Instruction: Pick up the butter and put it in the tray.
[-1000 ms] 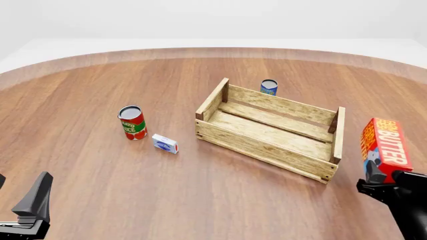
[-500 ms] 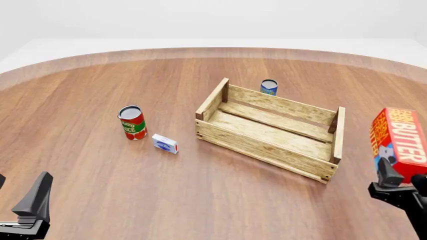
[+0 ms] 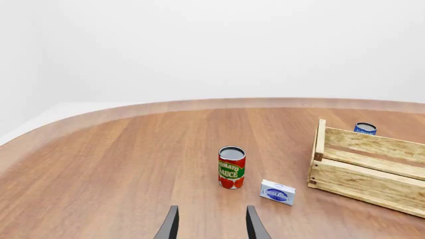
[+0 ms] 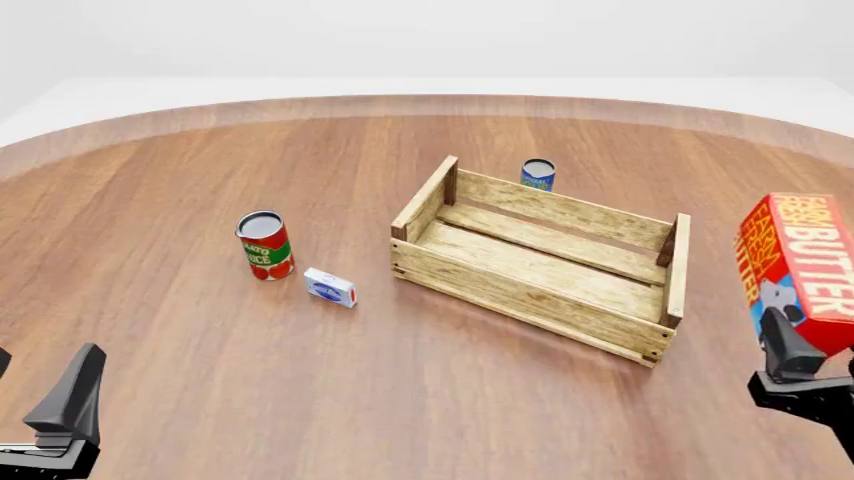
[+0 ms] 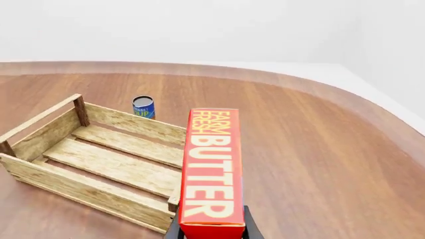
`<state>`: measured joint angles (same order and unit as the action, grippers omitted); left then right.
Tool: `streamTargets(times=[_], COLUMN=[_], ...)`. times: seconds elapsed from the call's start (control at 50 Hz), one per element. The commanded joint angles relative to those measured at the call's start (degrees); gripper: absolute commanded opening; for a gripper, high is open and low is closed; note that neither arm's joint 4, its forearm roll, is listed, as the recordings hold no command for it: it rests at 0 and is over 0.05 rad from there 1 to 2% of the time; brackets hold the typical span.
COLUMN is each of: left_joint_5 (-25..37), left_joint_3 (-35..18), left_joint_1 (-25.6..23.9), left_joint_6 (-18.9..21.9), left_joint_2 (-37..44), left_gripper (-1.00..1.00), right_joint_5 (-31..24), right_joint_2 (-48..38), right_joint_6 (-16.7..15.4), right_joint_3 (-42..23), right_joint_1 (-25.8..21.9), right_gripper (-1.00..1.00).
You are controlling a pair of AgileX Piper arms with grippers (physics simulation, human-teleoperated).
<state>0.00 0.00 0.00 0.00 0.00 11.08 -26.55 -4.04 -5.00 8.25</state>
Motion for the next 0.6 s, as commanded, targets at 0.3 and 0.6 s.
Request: streamTargets(times=[0.3, 0.6], left_joint_5=[0.00, 0.00], left_joint_3=[0.00, 0.00], left_joint_1=[0.00, 0.00], left_joint_6=[0.00, 0.00], left_joint_2=[0.00, 0.00], left_gripper=[1.00, 1.00], right_joint_5=[-8.23, -6.98], right_joint_2=[2.71, -3.31], right_joint_6=[-1.94, -4.59], right_joint_3=[-9.51, -14.57], right_joint_1=[-6.01, -8.96], right_gripper=[-1.00, -1.00])
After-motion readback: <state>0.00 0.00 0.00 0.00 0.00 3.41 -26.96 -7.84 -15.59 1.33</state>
